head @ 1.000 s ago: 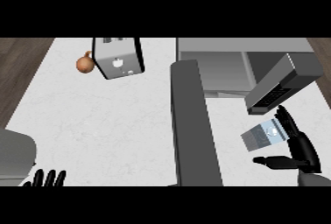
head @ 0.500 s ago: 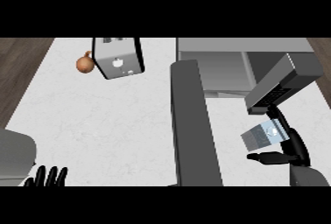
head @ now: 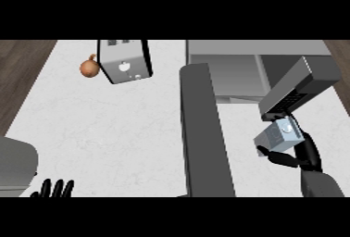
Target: Pick up the milk, place it into the microwave and close the microwave
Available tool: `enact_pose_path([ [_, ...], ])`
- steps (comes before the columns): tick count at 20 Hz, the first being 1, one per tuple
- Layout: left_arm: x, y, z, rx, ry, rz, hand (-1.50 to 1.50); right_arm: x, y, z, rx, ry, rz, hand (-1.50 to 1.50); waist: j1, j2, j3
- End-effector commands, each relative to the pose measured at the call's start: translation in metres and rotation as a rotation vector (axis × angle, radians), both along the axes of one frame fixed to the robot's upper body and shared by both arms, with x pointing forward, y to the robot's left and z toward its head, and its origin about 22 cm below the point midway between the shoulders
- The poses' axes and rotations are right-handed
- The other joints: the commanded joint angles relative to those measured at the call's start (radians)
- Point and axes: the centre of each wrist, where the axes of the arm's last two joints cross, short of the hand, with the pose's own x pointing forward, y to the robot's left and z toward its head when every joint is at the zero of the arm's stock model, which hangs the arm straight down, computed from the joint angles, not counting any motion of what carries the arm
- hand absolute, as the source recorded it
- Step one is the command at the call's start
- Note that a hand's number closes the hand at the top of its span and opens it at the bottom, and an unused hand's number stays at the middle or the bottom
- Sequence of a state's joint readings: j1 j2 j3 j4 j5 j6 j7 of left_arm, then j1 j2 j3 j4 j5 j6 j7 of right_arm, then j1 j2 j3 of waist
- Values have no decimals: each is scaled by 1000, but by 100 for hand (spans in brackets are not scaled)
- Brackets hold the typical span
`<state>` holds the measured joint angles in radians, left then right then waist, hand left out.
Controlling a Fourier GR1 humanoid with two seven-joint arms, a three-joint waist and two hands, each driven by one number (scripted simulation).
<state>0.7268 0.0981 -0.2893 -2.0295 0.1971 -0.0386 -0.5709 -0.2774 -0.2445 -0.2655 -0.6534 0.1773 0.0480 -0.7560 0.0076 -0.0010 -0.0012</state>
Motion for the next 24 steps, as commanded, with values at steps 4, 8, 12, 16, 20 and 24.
enact_pose_path([
  [4,-13,12,3,-11,16,-21,-150,29,16,3,-107,-34,-21,150,14,3,2],
  [8,8,15,-9,-6,12,3,-150,33,14,2,-70,-63,-55,150,9,4,2],
  [12,-6,8,-7,-22,16,1,-150,34,11,6,21,-144,-25,150,9,3,2],
  [16,-3,6,-2,-24,-1,-28,-150,32,65,-17,110,-235,-73,150,26,9,5],
  [20,-4,12,-3,-23,-1,-30,-150,36,65,-16,155,-310,-136,150,26,9,5],
  [24,-3,17,0,-10,-8,-20,-150,41,83,-15,164,-323,-95,150,16,4,3],
])
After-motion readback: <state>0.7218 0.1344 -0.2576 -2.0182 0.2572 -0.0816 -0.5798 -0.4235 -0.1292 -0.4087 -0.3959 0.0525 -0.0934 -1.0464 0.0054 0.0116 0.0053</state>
